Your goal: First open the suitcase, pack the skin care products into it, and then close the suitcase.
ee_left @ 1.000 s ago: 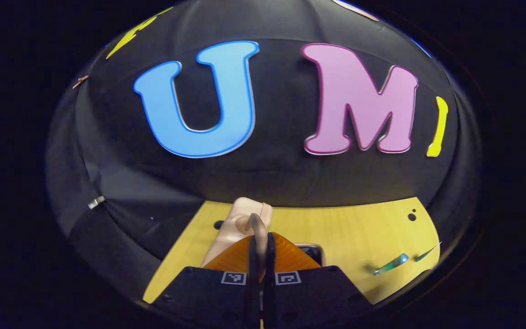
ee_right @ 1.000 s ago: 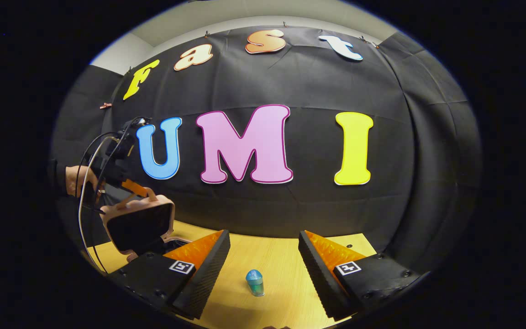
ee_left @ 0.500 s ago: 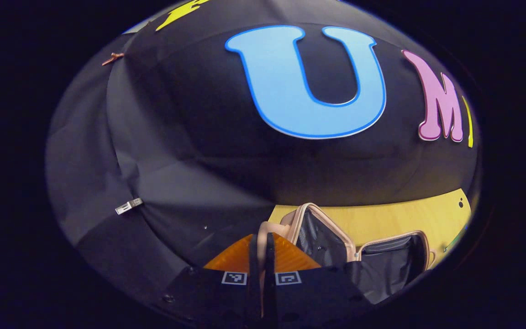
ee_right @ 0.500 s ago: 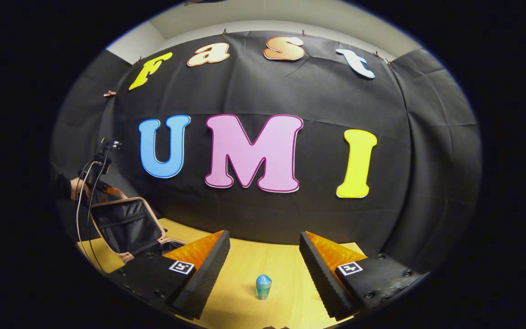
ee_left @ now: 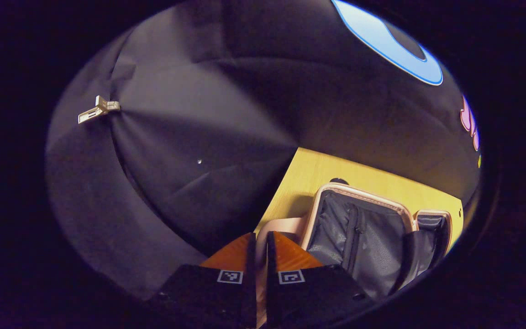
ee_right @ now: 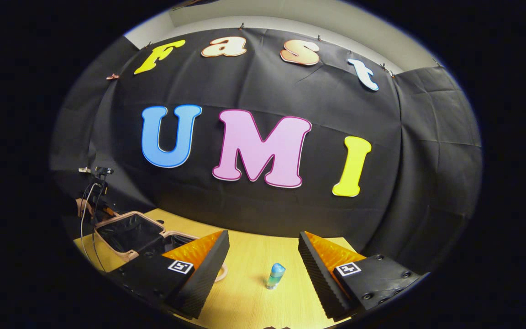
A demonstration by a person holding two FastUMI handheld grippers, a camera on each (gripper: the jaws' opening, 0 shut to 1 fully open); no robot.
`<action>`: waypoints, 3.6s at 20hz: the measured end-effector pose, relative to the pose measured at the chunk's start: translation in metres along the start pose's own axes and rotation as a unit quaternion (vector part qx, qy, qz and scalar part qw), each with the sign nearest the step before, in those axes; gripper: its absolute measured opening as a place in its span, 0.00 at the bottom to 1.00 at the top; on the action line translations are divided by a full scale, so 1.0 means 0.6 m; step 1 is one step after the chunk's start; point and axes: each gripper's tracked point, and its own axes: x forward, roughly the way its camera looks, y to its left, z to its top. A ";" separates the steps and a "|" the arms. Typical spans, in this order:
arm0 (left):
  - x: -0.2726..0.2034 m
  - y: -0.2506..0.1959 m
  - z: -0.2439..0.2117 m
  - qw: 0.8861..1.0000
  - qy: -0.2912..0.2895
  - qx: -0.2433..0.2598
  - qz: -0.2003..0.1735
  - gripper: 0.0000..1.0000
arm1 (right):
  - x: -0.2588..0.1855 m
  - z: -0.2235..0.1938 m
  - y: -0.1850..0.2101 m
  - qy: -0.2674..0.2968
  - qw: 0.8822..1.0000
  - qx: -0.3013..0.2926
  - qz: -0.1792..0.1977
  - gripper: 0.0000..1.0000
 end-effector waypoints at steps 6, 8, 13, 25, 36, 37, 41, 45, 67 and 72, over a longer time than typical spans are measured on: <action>-0.175 -0.075 0.168 0.984 -0.163 -0.011 -0.077 1.00 | -0.031 0.036 -0.039 -0.043 0.998 -0.033 -0.043 0.96; -0.276 -0.116 0.215 0.972 -0.216 0.016 -0.090 0.96 | -0.040 0.053 -0.059 -0.059 0.996 -0.037 -0.056 0.96; -0.511 -0.280 0.232 0.939 -0.306 0.032 -0.156 0.96 | -0.055 0.061 -0.110 -0.062 0.994 -0.024 -0.084 0.96; -0.599 -0.780 -0.149 0.908 -0.232 0.088 -0.339 0.96 | -0.055 -0.026 -0.241 -0.021 0.993 -0.035 -0.114 0.96; -0.467 -1.094 -0.342 0.894 -0.137 0.181 -0.386 0.96 | 0.041 -0.240 -0.331 0.073 0.994 0.009 -0.082 0.96; -0.450 -1.113 -0.344 0.897 -0.133 0.182 -0.379 0.96 | 0.052 -0.267 -0.337 0.086 0.993 0.013 -0.080 0.96; -0.392 -1.153 -0.359 0.911 -0.100 0.190 -0.352 0.91 | 0.106 -0.357 -0.359 0.134 0.988 0.028 -0.075 0.97; -0.365 -1.161 -0.375 0.917 -0.088 0.200 -0.334 0.50 | 0.148 -0.422 -0.380 0.159 0.983 0.034 -0.088 0.97; -0.372 -1.164 -0.367 0.908 -0.126 0.189 -0.352 0.46 | 0.246 -0.537 -0.379 0.204 0.974 0.054 -0.080 0.49; -0.409 -1.135 -0.321 0.904 -0.159 0.157 -0.365 0.46 | 0.237 -0.442 -0.327 0.166 0.984 0.045 -0.046 0.48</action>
